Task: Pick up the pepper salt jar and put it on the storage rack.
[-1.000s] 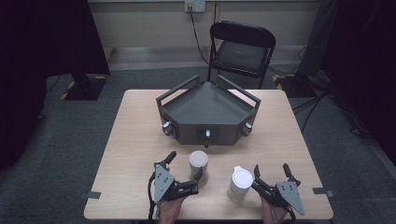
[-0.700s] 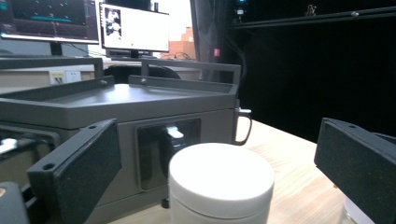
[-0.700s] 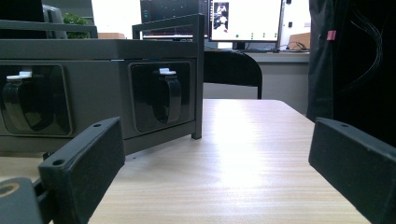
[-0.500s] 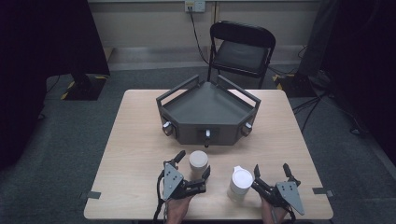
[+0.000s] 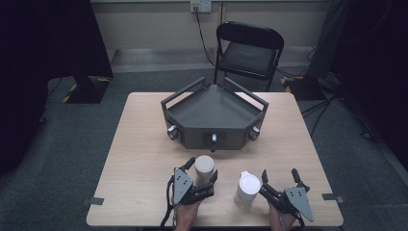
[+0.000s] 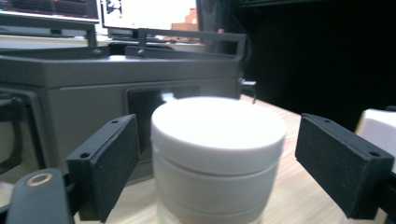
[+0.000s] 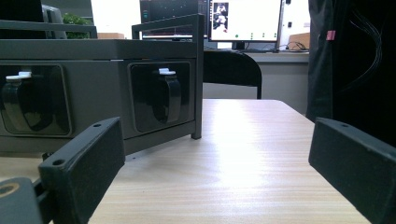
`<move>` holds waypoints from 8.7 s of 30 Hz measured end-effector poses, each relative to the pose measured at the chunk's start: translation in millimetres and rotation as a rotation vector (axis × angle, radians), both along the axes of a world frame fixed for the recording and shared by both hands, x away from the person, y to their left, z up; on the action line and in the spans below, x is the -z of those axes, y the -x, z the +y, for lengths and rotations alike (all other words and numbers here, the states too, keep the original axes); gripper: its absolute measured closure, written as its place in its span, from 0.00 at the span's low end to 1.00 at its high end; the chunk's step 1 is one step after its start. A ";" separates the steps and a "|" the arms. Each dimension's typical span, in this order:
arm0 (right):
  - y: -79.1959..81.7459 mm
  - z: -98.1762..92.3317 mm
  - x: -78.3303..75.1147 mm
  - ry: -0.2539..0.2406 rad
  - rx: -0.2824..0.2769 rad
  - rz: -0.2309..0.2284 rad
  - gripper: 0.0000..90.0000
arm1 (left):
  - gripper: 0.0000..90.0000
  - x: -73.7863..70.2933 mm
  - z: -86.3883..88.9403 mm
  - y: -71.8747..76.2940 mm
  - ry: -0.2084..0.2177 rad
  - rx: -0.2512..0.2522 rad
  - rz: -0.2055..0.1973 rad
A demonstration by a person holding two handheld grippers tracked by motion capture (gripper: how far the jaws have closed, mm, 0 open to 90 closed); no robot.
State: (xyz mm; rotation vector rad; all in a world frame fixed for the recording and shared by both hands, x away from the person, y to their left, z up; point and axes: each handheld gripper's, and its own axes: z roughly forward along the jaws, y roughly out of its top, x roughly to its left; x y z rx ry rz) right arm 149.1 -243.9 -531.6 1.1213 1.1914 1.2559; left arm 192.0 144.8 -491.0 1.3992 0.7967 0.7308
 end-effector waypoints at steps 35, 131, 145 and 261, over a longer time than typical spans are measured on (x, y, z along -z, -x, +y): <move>0.0 -0.1 -0.1 0.000 0.000 0.000 0.02 | 0.38 3.6 -8.9 -6.5 -0.037 -0.020 0.027; 0.1 0.2 -0.2 -0.001 0.001 0.001 0.02 | 0.38 -158.9 -2.8 -93.2 -0.084 -0.039 -0.041; 0.1 -0.4 -0.2 -0.001 -0.002 0.001 0.02 | 0.38 -174.3 -13.3 -132.8 -0.110 -0.107 -0.006; 0.2 1.3 -0.1 -0.001 0.008 0.000 0.02 | 0.00 -109.1 23.5 -89.4 0.013 -0.138 -0.063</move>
